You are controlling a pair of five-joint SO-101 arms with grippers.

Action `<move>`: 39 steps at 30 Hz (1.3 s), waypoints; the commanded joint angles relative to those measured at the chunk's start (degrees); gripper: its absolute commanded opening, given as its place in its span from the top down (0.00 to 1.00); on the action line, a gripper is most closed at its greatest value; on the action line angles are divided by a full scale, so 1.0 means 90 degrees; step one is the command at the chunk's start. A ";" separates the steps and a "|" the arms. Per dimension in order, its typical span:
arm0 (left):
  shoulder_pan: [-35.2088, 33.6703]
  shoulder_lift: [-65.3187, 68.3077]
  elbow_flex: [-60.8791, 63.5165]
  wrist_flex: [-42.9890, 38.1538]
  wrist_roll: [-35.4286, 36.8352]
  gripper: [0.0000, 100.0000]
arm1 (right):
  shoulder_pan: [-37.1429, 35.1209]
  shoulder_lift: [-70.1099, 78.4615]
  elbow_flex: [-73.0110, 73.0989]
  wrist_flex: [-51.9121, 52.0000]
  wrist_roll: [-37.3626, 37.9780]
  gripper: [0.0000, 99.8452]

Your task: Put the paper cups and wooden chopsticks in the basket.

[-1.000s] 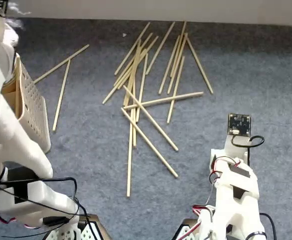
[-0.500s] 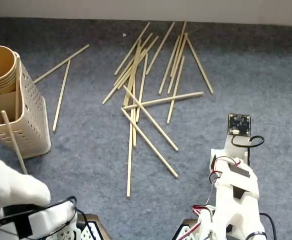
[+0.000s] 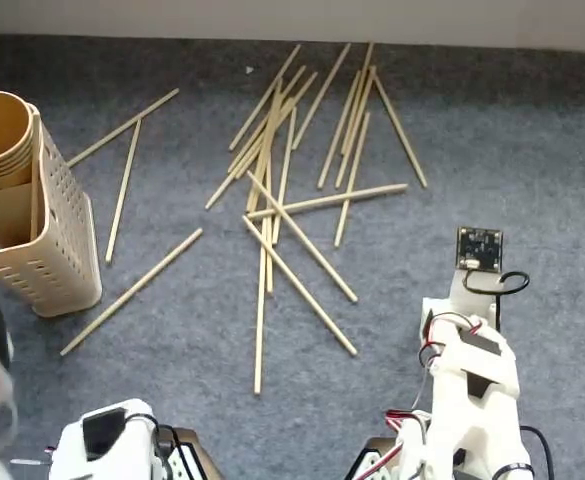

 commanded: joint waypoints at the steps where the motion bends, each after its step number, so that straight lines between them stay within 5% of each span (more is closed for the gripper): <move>1: 0.0122 -0.1001 0.1792 0.0010 -0.0098 1.00 | -0.0024 -0.0161 -0.0034 -0.0122 -0.0010 0.92; 9: -0.0308 -0.3111 0.7116 -0.3878 -0.0254 1.00 | -0.0024 -0.0190 -0.0024 -0.0122 0.0000 0.92; 14: -0.0689 -0.3101 0.8835 -0.6125 -0.0215 1.00 | -0.0024 -0.0161 -0.0024 -0.0122 0.0000 0.92; 33: -0.0698 -0.2212 1.1316 -0.8508 0.0049 0.99 | -0.0024 -0.0161 -0.0034 -0.0122 0.0000 0.92; 39: -0.0943 -0.2212 1.1414 -0.8479 0.0205 0.82 | -0.0044 -0.0161 -0.0034 -0.0122 0.0000 0.92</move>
